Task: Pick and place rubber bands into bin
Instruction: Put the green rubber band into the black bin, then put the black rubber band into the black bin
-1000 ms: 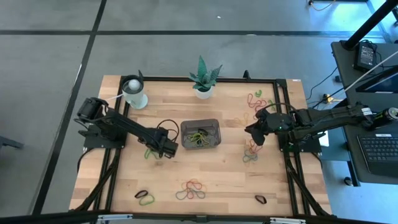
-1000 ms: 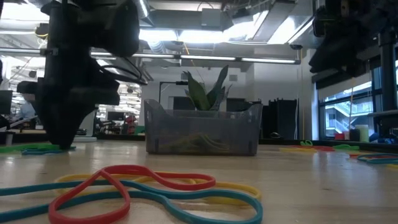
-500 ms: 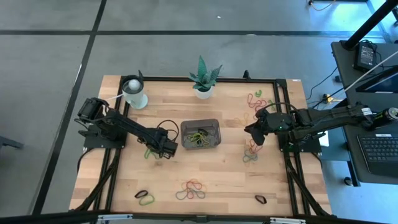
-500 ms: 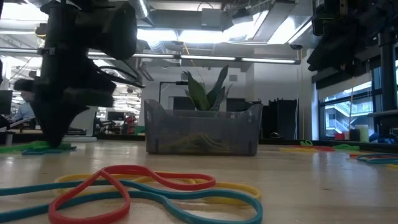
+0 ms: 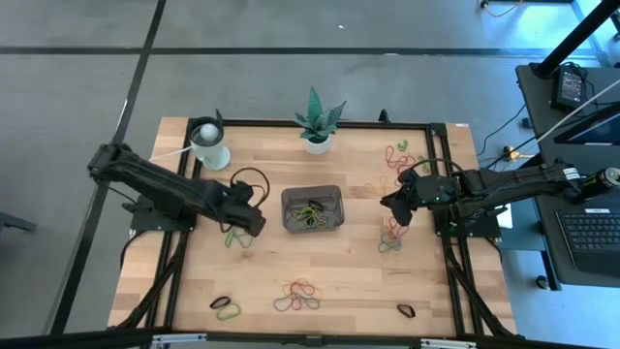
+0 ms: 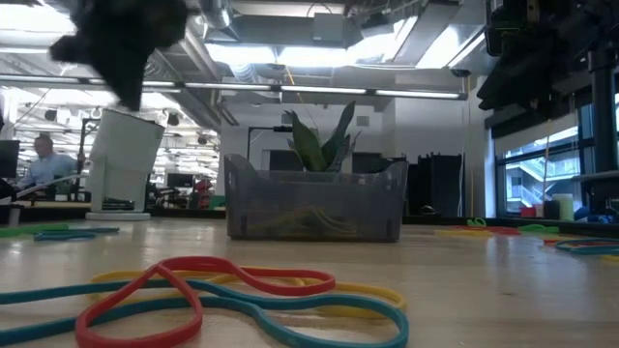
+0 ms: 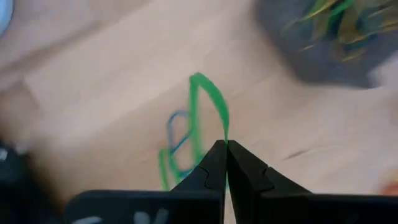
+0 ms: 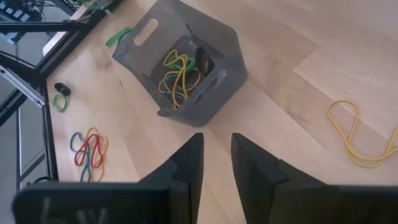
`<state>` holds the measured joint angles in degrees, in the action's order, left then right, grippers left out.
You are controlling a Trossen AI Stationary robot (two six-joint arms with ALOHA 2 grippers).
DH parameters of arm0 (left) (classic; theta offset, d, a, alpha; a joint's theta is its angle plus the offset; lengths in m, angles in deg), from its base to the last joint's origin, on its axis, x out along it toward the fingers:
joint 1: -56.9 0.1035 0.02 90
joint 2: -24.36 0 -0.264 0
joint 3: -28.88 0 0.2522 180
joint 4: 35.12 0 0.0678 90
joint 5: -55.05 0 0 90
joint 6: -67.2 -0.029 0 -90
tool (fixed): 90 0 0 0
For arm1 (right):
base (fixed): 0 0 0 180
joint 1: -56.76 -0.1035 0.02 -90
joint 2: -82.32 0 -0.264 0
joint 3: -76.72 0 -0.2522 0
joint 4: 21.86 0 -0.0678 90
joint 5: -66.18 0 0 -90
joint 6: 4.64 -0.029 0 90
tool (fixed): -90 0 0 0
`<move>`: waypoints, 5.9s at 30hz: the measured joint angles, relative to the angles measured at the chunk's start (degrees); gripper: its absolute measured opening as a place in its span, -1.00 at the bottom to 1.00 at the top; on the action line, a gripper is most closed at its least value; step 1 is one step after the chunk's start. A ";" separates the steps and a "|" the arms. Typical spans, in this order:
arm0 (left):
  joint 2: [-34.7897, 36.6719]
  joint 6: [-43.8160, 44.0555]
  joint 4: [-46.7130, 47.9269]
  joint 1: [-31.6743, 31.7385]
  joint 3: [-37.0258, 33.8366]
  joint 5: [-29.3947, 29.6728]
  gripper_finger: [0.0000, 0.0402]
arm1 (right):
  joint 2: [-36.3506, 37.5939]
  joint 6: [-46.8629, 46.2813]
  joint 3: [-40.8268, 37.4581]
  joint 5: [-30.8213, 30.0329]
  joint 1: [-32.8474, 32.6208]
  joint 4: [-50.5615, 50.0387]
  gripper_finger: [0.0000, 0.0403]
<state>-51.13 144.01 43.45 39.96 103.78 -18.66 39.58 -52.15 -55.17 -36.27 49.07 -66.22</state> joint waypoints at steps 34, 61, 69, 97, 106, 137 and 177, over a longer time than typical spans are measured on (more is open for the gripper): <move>-30.53 -47.56 -16.82 12.09 30.52 -1.83 -0.99 | -0.02 -2.53 0.00 -0.02 0.00 -0.05 -0.58; -31.83 -40.58 -15.62 12.07 30.52 -3.62 -0.64 | 0.00 5.09 0.00 0.02 0.00 -1.47 -0.58; -31.78 -47.08 -9.69 8.53 29.98 -5.56 -0.88 | 0.00 7.30 0.00 0.02 -0.02 -1.45 -0.58; 18.25 -47.95 -39.40 0.91 -23.83 -1.90 -0.99 | -32.58 -9.55 27.38 0.89 -14.04 -19.01 -0.99; 26.79 -52.48 -39.20 -0.27 -27.47 -3.54 -0.99 | -47.77 -28.98 40.13 14.08 -26.31 -32.94 -0.90; 27.74 -59.14 -39.31 -0.39 -27.47 -10.64 -0.99 | -67.02 -46.52 40.13 23.12 -45.71 -24.71 -0.35; 27.71 -59.01 -39.55 -0.39 -27.49 -11.29 -0.99 | -46.25 -25.96 38.99 -5.99 -24.67 -21.71 -0.99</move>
<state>-23.41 85.00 3.90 39.58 76.29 -29.95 -6.68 -78.11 -16.18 -42.25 24.41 -87.93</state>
